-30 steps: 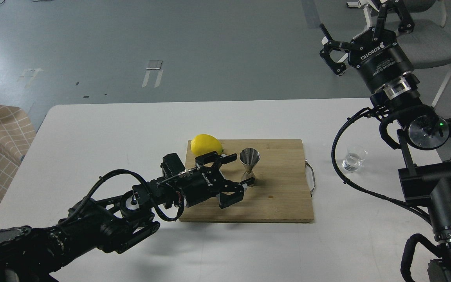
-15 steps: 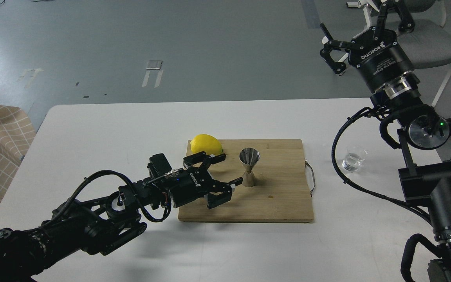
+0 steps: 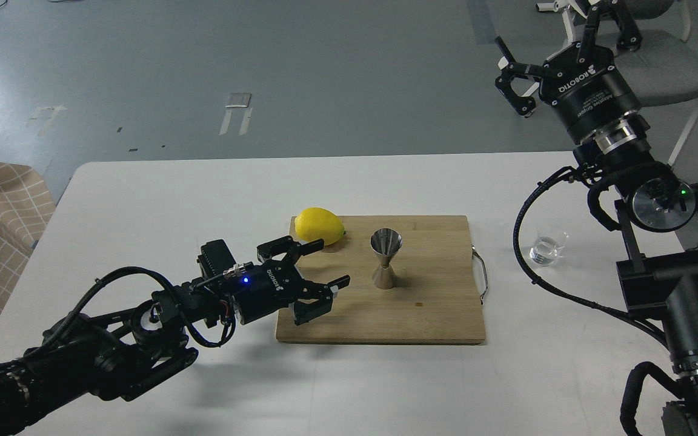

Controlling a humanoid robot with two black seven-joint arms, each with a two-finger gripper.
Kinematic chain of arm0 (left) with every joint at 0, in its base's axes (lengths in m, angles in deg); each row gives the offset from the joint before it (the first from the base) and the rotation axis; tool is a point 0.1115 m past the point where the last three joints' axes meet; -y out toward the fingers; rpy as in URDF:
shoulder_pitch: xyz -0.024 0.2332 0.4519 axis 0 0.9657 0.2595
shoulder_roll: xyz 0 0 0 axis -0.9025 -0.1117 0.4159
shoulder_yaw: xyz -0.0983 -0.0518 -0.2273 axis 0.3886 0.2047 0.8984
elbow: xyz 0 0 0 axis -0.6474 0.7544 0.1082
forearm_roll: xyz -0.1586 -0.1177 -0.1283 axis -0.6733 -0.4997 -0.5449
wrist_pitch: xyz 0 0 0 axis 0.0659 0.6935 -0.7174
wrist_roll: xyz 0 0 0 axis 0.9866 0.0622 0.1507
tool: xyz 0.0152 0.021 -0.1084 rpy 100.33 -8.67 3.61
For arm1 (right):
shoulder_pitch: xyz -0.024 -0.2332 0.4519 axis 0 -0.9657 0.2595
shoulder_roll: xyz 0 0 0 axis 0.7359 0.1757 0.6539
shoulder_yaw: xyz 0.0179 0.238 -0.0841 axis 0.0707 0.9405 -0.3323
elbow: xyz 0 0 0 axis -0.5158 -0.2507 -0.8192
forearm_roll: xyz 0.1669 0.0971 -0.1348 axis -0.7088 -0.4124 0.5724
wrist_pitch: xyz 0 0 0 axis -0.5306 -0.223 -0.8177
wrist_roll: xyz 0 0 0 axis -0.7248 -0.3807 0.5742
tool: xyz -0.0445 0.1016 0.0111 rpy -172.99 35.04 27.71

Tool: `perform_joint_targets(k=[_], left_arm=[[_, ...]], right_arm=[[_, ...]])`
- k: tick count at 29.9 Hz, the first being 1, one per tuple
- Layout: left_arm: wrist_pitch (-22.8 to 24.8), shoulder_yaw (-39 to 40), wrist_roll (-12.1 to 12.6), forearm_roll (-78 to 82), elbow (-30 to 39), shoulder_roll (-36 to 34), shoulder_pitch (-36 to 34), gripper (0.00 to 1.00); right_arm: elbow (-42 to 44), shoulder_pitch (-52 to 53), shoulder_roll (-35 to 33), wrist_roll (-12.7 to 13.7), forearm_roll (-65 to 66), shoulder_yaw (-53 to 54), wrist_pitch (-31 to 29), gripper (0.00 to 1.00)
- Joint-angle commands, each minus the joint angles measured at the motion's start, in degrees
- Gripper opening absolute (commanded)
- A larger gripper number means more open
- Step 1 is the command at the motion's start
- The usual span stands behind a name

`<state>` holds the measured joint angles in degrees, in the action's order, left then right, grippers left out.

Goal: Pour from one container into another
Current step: 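Open the left gripper and withdraw it from the jigger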

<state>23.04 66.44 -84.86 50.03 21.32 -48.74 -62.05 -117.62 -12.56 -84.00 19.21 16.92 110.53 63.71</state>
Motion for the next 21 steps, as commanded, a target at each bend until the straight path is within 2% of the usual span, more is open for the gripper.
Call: perform_joint_targets(k=[1,16,21], left_arm=[[0.0,0.46,0.0,-0.17,0.8,-1.73,0.16,0.87],[0.0,0.72,0.0,-10.44,3.52,-7.98,0.16,0.87],[0.0,0.81,0.0,-19.58,3.52,-9.65,-0.63,0.87]], right_arm=[[0.01,0.09,0.0,0.0,0.0,0.0,0.0,1.0],[0.01,0.09,0.0,0.0,0.0,0.0,0.0,1.0],[-0.08,-0.09,0.0,0.0,0.0,0.0,0.0,1.0]])
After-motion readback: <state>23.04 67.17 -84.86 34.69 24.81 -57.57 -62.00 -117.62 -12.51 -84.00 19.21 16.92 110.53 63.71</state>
